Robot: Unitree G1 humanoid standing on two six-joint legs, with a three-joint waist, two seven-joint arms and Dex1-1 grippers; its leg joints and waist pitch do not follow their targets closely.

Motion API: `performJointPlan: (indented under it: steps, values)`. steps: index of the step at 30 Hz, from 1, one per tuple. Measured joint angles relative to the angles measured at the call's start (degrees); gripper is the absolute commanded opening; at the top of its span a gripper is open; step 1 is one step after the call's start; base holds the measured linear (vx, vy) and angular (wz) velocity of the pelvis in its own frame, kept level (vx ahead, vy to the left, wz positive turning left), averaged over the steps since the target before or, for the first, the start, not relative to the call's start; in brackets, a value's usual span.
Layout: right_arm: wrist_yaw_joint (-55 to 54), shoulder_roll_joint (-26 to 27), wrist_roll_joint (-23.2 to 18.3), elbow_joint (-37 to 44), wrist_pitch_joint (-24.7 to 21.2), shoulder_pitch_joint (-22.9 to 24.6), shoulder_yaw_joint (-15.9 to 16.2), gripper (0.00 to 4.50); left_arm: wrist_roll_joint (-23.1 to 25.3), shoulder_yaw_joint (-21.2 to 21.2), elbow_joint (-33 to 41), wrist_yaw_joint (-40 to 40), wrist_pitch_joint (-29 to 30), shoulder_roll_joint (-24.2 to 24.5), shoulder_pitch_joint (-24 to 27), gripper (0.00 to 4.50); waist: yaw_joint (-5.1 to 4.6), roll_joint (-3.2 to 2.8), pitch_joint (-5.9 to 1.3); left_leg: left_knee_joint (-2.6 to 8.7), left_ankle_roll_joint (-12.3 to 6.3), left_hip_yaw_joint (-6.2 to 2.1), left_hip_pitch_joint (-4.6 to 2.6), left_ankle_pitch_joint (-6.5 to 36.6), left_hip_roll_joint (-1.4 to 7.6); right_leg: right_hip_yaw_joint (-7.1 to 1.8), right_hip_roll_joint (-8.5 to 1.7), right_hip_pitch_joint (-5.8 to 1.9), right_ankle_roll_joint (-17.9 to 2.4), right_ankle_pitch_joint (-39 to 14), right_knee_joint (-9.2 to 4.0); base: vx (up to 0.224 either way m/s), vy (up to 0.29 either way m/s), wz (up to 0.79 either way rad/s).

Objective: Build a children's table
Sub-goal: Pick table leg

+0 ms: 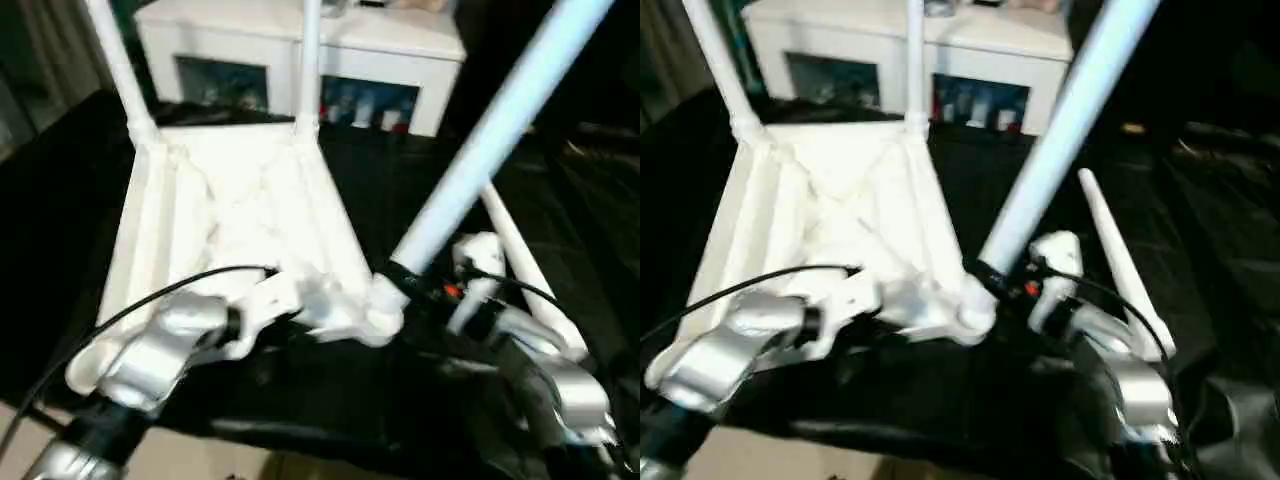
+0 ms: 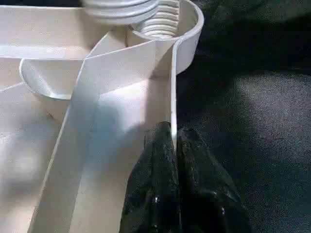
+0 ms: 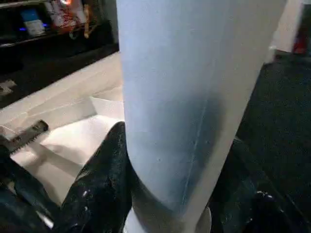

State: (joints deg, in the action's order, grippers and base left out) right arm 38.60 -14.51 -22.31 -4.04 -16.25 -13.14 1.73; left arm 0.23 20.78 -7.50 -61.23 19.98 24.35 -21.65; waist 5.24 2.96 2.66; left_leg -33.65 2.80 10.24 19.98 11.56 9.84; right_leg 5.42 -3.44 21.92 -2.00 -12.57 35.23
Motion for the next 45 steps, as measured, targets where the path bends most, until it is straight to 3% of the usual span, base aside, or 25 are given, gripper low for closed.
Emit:
performJointPlan:
  steps: [4,8,14,20,26,35,38,45]
  values:
    - [0.31,-0.5,0.95,-1.08,-1.7,-1.74,1.68,1.84,0.32,0.47,-0.96,-0.38,-0.12,0.26,-0.61,0.0,0.07,0.23,0.0,0.02,0.26,0.0,0.0,-0.15,0.02,0.0,0.0,-0.05,-0.01,0.03,0.11,0.0,0.0,0.0]
    - [0.83,-2.61,2.02,-1.29,-3.19,-2.29,2.01,1.84,1.79,1.43,-1.11,-0.81,0.56,0.9,-0.93,0.0,0.08,1.23,-0.37,0.06,0.41,-0.01,-0.04,-0.18,0.06,0.02,0.01,-0.08,0.02,0.01,0.13,0.0,0.0,0.0]
    - [2.18,-5.76,1.53,1.16,-7.97,-2.07,2.05,1.84,1.9,2.23,-1.61,-0.82,1.35,1.45,-1.64,0.0,0.1,1.82,-0.69,0.03,0.74,-0.03,-0.07,-0.06,0.06,0.01,0.01,-0.17,0.05,0.06,0.1,0.0,0.0,0.0]
    - [3.5,-6.73,-1.12,4.29,-12.54,-0.43,1.93,1.84,2.1,3.45,-4.02,-2.41,1.44,1.46,-4.08,0.0,0.38,1.83,-0.71,0.02,0.87,-0.05,-0.11,-0.16,0.07,0.02,0.01,-0.22,0.12,0.11,0.08,0.0,0.0,0.0]
    - [3.57,-7.07,-1.86,5.64,-14.08,0.62,1.52,1.84,2.25,4.31,-4.78,-3.56,1.45,1.75,-5.31,0.0,0.48,1.78,-0.73,0.06,0.88,-0.05,-0.11,-0.15,0.08,0.04,0.02,-0.21,0.0,0.19,0.07,0.0,0.0,0.0]
    - [1.77,-4.51,-1.26,1.87,-12.0,-0.1,0.61,1.84,2.08,4.5,-6.61,-3.72,-0.35,1.43,-6.09,0.0,0.67,1.57,-0.63,0.05,0.92,-0.06,-0.46,-0.17,0.09,0.04,0.02,-0.5,-0.02,0.2,0.06,0.0,0.0,0.0]
    - [2.22,-3.82,-2.06,0.04,-11.08,-0.25,-0.11,1.84,1.96,4.45,-7.02,-3.73,-1.05,1.43,-6.07,0.0,0.58,1.42,-0.53,0.1,0.92,-0.06,-0.92,-0.17,0.1,0.05,0.02,-0.77,0.27,0.03,-0.04,0.0,0.0,0.0]
    - [4.99,-2.4,-6.0,-2.51,-10.59,1.07,-4.05,1.84,1.58,4.04,-7.76,-4.37,-1.83,1.13,-6.19,0.0,0.7,1.12,-0.34,0.17,0.92,-0.06,-0.91,-0.16,0.09,0.05,0.02,-0.86,0.13,0.11,-0.12,0.0,0.0,0.0]
